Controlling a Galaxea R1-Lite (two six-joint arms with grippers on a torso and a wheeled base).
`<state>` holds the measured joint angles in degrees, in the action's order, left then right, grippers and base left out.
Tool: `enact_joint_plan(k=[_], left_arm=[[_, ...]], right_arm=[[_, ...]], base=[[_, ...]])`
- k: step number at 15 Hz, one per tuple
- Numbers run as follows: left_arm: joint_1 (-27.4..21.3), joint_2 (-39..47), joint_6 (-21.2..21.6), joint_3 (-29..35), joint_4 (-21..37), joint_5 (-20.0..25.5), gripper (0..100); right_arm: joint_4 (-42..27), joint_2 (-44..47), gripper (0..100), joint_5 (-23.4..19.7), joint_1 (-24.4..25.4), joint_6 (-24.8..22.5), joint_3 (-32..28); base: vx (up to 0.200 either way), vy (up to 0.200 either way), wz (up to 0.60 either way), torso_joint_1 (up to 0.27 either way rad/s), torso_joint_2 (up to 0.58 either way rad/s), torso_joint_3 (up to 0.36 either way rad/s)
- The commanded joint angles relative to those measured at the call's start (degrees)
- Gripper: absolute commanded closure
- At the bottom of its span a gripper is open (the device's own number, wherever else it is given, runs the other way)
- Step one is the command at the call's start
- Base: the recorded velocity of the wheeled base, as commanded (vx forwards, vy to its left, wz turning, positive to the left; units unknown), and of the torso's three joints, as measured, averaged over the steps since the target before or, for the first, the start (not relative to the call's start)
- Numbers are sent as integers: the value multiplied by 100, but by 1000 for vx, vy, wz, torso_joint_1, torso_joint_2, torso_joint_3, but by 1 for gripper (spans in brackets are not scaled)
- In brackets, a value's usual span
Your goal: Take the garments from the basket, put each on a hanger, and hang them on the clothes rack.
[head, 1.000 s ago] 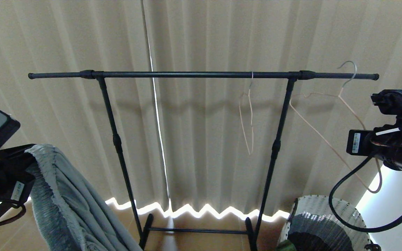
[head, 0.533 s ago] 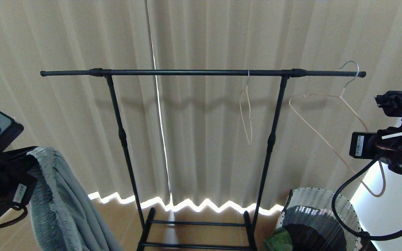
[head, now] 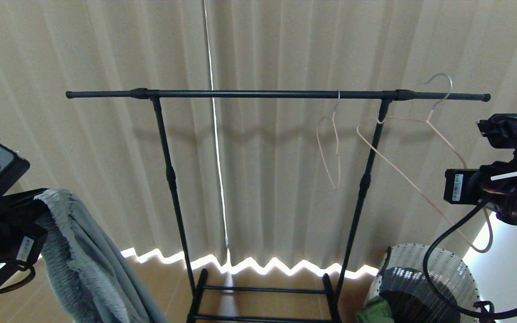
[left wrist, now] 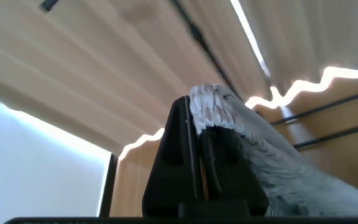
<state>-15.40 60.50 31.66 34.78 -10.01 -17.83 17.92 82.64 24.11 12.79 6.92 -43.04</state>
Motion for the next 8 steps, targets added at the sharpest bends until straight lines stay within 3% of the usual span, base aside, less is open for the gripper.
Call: enact_joint_plan(k=[1,5,8], left_arm=[[2,5,-2,11,-1,-1,100],[2,5,7,2,-1,-1,100],[-7,14,16,-15,-1,8,100]], right_arm=[[10,-46,100,6,22,-24,7],[36,-117,100,6,40,-16,7],[36,-231,100,-21,48,-7,15]], base=[[0,200,0,-2,7,2],[0,200,0,1,1,0],[0,0,0,0,0,0]])
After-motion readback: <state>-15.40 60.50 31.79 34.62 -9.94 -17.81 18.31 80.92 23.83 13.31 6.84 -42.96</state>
